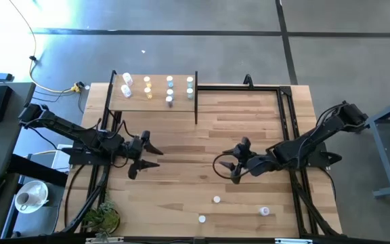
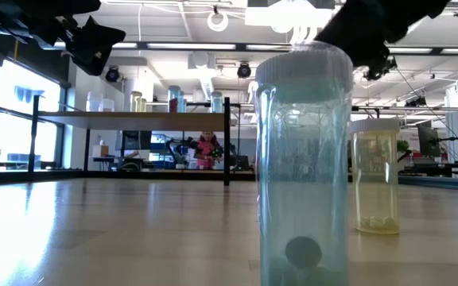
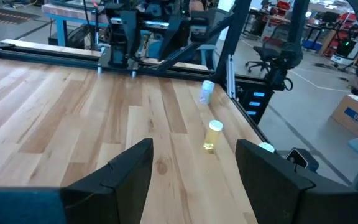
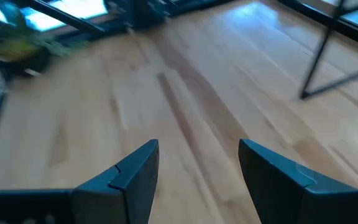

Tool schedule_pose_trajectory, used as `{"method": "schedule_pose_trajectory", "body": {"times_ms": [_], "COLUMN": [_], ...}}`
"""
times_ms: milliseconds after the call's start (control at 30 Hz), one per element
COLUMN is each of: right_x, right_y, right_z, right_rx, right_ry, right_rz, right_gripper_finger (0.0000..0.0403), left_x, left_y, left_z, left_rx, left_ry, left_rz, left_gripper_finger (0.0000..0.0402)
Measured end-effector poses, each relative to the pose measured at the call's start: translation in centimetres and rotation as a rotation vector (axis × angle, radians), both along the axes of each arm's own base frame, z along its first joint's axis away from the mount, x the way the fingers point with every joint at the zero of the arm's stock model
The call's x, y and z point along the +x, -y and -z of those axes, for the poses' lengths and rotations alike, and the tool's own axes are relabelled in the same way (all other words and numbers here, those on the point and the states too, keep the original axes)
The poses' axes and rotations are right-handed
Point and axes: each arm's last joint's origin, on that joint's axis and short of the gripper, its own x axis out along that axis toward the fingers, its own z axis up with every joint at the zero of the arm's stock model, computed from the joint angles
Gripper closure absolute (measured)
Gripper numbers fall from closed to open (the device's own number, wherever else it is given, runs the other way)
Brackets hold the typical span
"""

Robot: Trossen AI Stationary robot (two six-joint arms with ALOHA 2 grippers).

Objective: Pick and place medicine bottles onto shelf by color
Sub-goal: Put the green pill bottle on the shelf aligned with the other green pill bottles

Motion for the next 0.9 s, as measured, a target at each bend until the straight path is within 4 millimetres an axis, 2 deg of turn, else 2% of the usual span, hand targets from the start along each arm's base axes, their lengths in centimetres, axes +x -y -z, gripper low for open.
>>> {"method": "schedule_pose_trajectory", "body": {"times_ms": [233,467,900], "right_x": [0.7,0.9,1.2], "right_y": [-0.6,-0.8,-0.9], "right_z": [-1.2,-1.9,-2.6], "right_rx": [0.038,0.043,0.046], "right_ry": [0.114,0.174,0.245], "right_rz": [-0.113,-0.142,-0.168], "right_gripper_finger": [0.019,0.019,0.019], "left_x": [0.3,0.3,-0.8], "left_y": [0.1,0.4,1.3], "left_z": [-1.6,-2.8,-3.4], "left_rx": [0.036,0.094,0.189], "left_ry": [-0.019,-0.08,-0.305], "left_rz": [0.017,0.043,-0.031], "left_gripper_finger": [0.0181,0.0181,0.0181]}}
